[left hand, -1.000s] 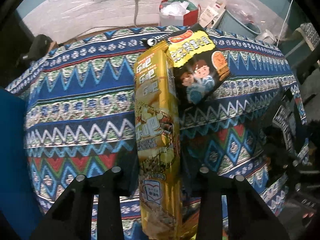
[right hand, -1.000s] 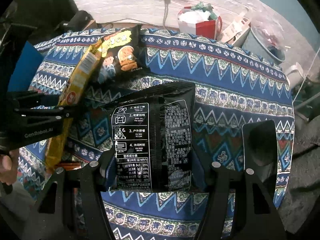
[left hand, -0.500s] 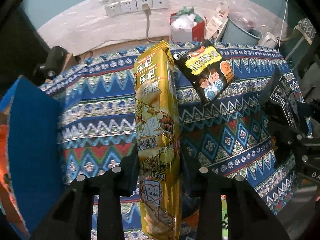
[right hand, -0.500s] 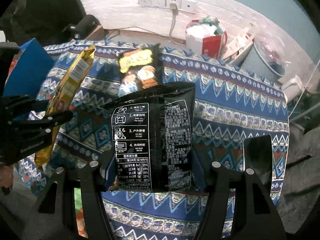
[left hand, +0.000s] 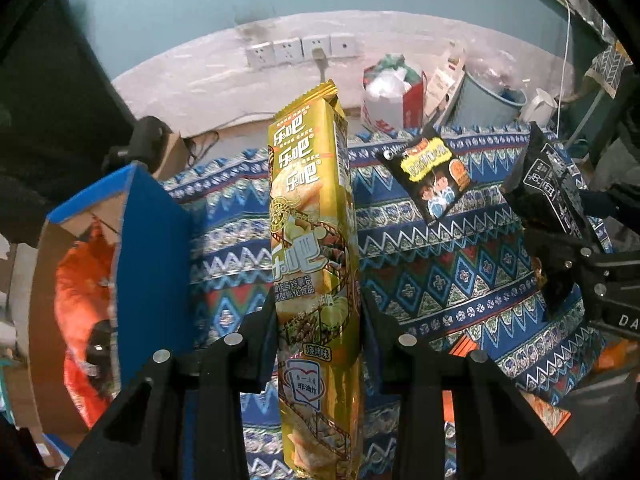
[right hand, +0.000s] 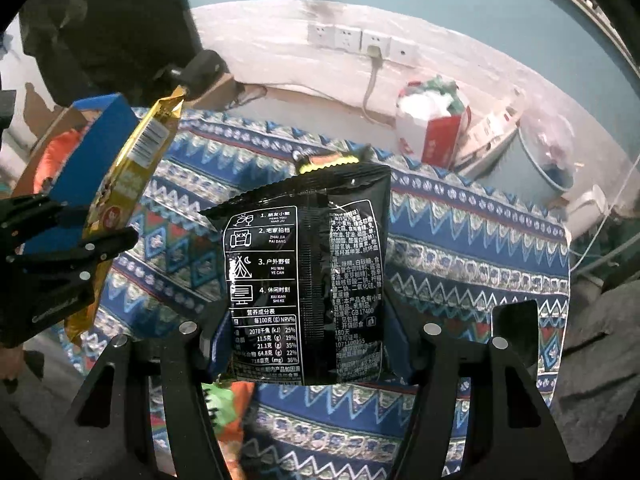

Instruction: Organize snacks

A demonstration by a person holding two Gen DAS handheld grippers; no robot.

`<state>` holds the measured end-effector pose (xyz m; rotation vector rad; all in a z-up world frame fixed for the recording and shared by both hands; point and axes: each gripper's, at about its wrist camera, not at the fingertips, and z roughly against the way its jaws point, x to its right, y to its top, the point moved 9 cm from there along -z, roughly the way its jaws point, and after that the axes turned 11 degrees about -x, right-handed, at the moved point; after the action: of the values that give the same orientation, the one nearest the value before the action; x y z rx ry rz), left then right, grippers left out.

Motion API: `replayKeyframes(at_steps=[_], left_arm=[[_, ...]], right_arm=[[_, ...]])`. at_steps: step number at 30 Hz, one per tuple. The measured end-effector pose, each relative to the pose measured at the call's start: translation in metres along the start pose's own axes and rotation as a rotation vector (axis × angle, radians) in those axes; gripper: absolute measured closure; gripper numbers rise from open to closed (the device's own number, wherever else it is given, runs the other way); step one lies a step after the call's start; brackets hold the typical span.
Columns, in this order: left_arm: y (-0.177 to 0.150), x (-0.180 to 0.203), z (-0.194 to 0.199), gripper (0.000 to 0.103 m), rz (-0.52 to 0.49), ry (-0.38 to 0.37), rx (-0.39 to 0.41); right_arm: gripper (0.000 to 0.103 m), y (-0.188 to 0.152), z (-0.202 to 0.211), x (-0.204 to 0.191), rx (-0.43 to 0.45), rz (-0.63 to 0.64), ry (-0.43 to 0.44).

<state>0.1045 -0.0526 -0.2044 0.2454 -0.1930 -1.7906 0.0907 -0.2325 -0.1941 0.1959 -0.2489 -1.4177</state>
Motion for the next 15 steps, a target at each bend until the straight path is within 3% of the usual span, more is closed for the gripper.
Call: replayKeyframes(at_steps=[15], left_arm=[[-0.014, -0.037, 0.057, 0.066, 0.010, 0.068, 0.120]], right_arm=[[0.040, 0.026, 0.041, -0.053, 0.089, 0.062, 0.048]])
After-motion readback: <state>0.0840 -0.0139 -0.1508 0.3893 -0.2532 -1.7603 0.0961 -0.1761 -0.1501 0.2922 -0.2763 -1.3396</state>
